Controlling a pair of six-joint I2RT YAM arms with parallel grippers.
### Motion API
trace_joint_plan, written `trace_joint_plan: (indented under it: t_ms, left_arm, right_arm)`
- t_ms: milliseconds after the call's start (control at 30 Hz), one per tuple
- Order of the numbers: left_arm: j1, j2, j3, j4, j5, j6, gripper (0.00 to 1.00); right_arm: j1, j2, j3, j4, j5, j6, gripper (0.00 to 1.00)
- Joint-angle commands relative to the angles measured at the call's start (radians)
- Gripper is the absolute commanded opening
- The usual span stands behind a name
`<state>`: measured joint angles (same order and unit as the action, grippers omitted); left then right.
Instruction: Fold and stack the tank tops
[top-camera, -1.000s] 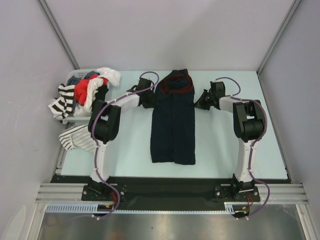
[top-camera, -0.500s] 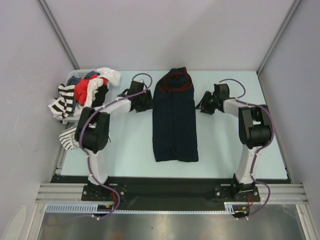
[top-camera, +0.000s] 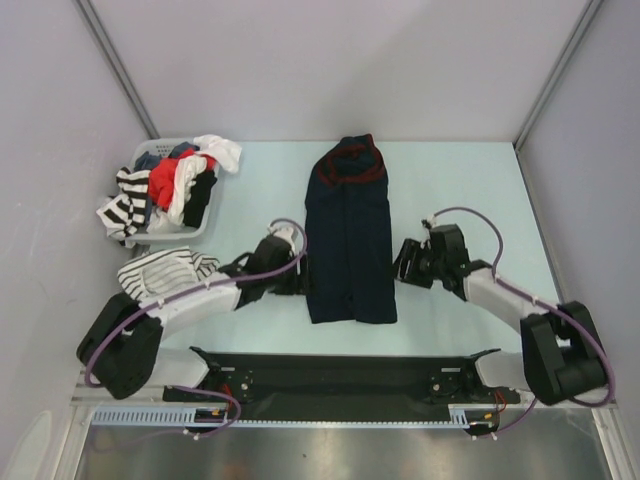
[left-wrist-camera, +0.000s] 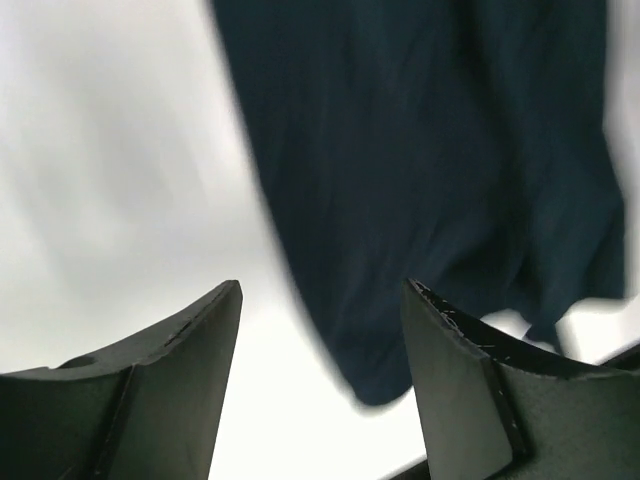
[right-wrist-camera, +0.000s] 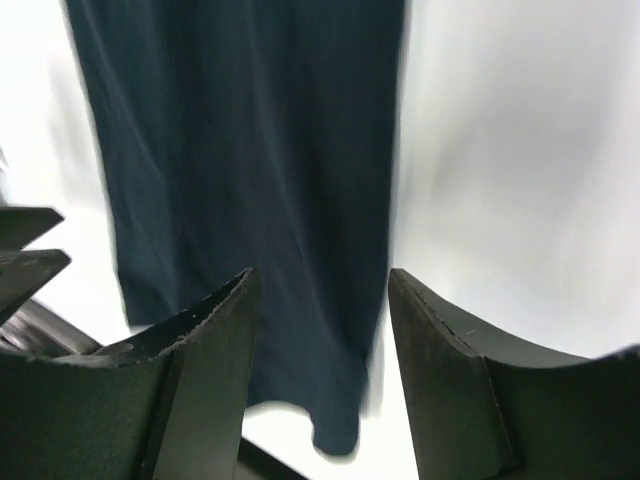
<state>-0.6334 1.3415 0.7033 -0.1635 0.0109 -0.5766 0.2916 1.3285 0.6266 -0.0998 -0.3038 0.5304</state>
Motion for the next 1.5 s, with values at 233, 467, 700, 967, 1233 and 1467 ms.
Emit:
trace_joint_plan:
  t_ms: [233, 467, 700, 967, 1233, 1467]
  left_arm:
    - [-0.178, -0.242, -0.254, -0.008, -0.077, -0.158, 0.75]
    - [-0.186, -0.197, -0.311, 0.134, 0.029, -0.212, 0.75]
    - [-0.187, -0.176, -0.292, 0.153, 0.053, -0.21, 0.73]
    - [-0.187, -0.088, -0.28, 0.206, 0.093, -0.218, 0.61]
    - [-0.201, -0.042, -0.275, 0.213, 0.086, -0.212, 0.13]
    - [-0.204, -0.113, -0.284, 0.122, 0.069, -0.192, 0.0]
  right_arm:
    - [0.132, -0.348, -0.245, -0.126, 0.034, 0.069, 0.67]
    - [0.159, -0.33, -0.275, -0.095, 0.031, 0.105, 0.44]
    - [0.181, -0.298, -0.277, -0.081, 0.003, 0.12, 0.38]
    - [0.204, -0.333, -0.301, -0.12, 0.022, 0.131, 0.44]
    - [0.205, -0.342, -0.337, -0.104, 0.025, 0.146, 0.18]
    - [0.221, -0.354, -0.334, -0.15, 0.011, 0.155, 0.0]
